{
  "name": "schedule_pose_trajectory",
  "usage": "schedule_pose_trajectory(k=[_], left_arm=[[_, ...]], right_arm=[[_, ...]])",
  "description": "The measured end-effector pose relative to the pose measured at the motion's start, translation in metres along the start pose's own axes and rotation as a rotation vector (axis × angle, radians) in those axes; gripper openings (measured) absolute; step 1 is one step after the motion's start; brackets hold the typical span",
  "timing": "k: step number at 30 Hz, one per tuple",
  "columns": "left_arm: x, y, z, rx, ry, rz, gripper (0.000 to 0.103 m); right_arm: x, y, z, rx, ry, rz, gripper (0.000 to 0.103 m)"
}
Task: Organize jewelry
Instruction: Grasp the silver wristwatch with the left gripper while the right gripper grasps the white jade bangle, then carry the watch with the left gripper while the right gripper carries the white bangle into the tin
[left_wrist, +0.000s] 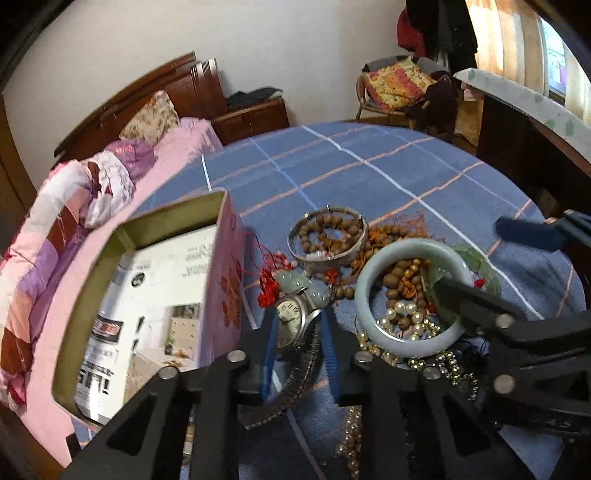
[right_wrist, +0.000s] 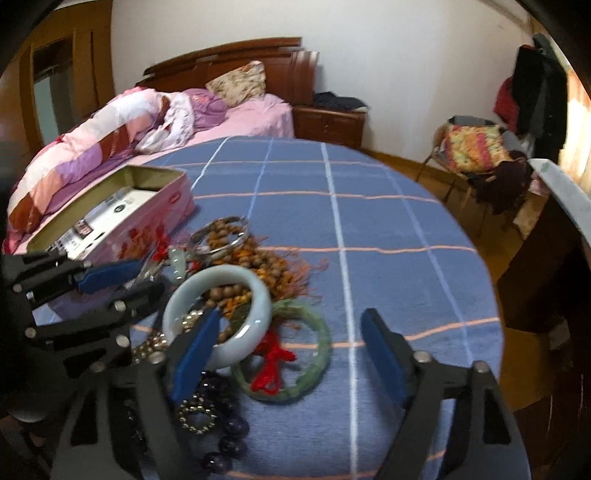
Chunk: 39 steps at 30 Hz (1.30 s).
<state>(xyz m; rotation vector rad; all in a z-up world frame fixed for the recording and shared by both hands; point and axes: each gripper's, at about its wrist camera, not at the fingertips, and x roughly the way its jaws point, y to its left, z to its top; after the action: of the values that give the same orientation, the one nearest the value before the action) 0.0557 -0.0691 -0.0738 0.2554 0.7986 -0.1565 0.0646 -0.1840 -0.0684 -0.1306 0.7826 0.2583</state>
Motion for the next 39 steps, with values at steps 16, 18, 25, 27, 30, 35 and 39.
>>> schedule_pose_trajectory(k=[16,18,25,27,30,35,39], left_arm=[[-0.021,0.014,-0.001,-0.089,-0.052,-0.112,0.0],[-0.02,0.014,-0.002,-0.08,-0.053,-0.108,0.0],[0.003,-0.001,0.001,-0.043,0.032,-0.135,0.036],[0.006,-0.004,0.002,-0.044,0.032,-0.123,0.052],[0.009,0.0,0.003,-0.073,0.037,-0.117,0.058],[0.015,0.02,0.0,-0.138,0.05,-0.142,0.058],[0.021,0.022,-0.001,-0.149,0.081,-0.19,0.05]], right_arm=[[0.001,0.002,0.003,-0.035,0.03,0.071,0.015],[0.001,0.0,0.003,-0.045,0.034,0.059,0.014],[0.0,-0.006,0.002,-0.07,0.052,0.038,0.013],[0.0,-0.01,0.001,-0.066,0.055,0.035,0.013],[0.0,-0.01,-0.001,-0.07,0.051,0.034,0.013],[0.0,-0.007,-0.002,-0.072,0.047,0.035,0.014],[0.0,-0.008,-0.003,-0.075,0.046,0.032,0.014]])
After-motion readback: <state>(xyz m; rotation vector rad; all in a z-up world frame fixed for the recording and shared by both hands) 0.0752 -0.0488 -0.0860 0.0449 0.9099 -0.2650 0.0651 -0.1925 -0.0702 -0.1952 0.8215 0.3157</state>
